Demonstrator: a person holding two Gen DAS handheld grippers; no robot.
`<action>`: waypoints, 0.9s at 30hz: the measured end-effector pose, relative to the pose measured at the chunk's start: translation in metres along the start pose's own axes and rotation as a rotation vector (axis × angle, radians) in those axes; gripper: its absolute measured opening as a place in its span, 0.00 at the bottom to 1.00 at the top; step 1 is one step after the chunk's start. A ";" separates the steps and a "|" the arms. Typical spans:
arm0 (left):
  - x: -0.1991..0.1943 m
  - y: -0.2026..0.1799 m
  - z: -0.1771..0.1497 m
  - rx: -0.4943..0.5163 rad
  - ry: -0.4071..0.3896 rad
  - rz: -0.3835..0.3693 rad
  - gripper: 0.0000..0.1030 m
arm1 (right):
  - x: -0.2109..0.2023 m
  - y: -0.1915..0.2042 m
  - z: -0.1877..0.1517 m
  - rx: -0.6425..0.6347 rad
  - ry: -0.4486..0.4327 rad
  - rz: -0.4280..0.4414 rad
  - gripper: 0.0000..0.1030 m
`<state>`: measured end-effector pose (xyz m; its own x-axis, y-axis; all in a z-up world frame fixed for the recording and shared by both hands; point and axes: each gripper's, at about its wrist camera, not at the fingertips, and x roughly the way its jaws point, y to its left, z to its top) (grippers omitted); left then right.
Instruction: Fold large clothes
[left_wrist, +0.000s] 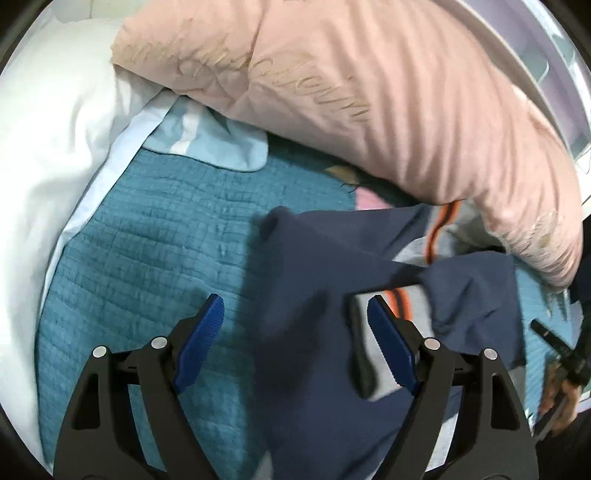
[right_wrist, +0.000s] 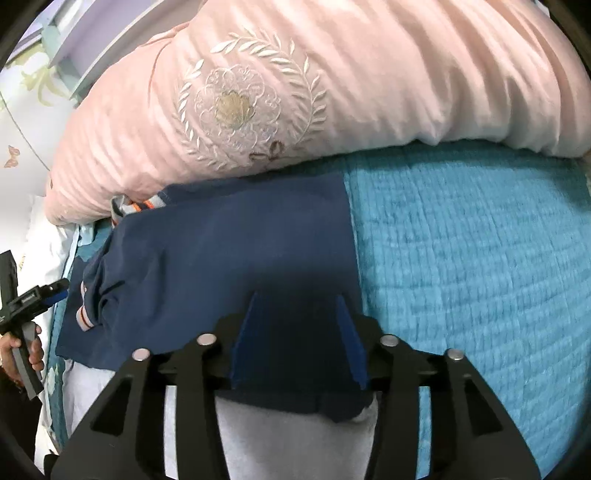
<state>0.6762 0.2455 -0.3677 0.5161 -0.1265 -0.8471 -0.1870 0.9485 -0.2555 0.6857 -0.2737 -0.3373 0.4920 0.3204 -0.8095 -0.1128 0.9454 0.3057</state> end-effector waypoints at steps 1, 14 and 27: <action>0.003 0.002 0.001 0.009 0.008 0.007 0.78 | 0.002 0.002 0.000 0.000 0.000 0.001 0.44; 0.047 -0.002 0.021 0.088 0.055 0.007 0.78 | 0.047 -0.033 0.049 0.086 0.043 0.056 0.48; 0.034 -0.013 0.030 0.111 0.103 -0.054 0.59 | 0.067 -0.042 0.063 0.121 0.119 0.146 0.53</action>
<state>0.7213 0.2376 -0.3785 0.4334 -0.2019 -0.8783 -0.0650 0.9650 -0.2539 0.7783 -0.2954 -0.3729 0.3719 0.4646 -0.8036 -0.0675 0.8769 0.4758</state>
